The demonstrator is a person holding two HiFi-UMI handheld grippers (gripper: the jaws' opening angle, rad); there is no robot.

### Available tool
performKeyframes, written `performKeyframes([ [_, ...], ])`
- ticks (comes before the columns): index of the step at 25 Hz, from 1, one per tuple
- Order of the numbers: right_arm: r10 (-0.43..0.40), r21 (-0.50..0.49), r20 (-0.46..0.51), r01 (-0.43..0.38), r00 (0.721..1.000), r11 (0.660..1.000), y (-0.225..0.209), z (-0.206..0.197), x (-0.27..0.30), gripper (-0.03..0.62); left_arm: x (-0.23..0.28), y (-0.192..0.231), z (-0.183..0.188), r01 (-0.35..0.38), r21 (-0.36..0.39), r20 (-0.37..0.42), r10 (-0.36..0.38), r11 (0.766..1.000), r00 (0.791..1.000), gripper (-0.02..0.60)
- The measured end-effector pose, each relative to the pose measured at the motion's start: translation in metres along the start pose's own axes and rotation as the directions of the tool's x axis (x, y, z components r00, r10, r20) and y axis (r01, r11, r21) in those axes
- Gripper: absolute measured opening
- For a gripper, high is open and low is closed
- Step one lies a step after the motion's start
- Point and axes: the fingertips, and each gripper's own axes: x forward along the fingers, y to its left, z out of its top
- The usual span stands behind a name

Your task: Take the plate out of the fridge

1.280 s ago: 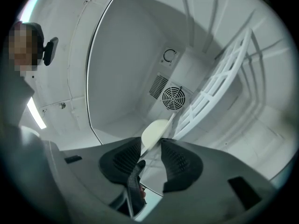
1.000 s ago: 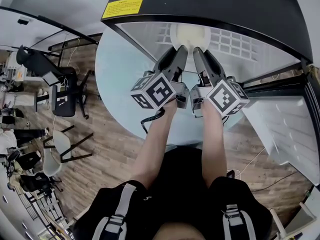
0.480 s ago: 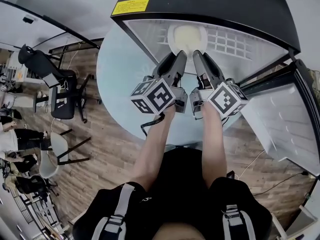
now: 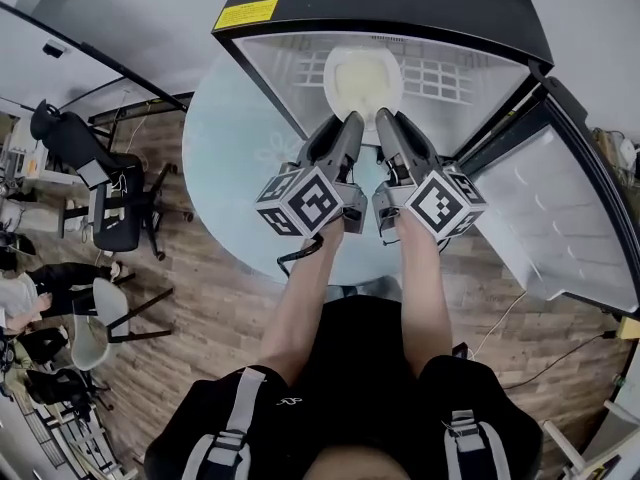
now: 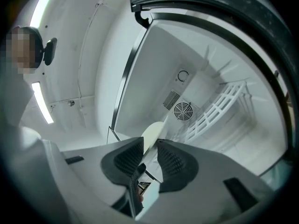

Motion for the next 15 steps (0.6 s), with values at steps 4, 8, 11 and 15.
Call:
performKeyframes([
  [4,0.000,-0.023,0.005,0.000,1.000,1.000,0.004,0.004,-0.015,0.083,-0.007,-0.012,-0.010,0.008,-0.004,-0.002,-0.008,1.000,1.000,0.153],
  [8,0.005,-0.033,-0.004,-0.005,1.000,0.999,0.008,0.004,-0.024,0.084,-0.015,-0.018,-0.014,0.013,-0.005,-0.002,-0.013,1.000,1.000,0.153],
  [11,0.008,-0.030,-0.006,-0.008,1.000,1.000,0.011,0.003,-0.028,0.084,-0.021,-0.021,-0.015,0.011,0.002,-0.002,-0.011,1.000,1.000,0.152],
  [15,0.011,-0.020,-0.012,-0.011,1.000,1.000,0.016,-0.003,-0.033,0.084,-0.030,-0.021,-0.017,0.004,0.004,-0.006,-0.004,1.000,1.000,0.150],
])
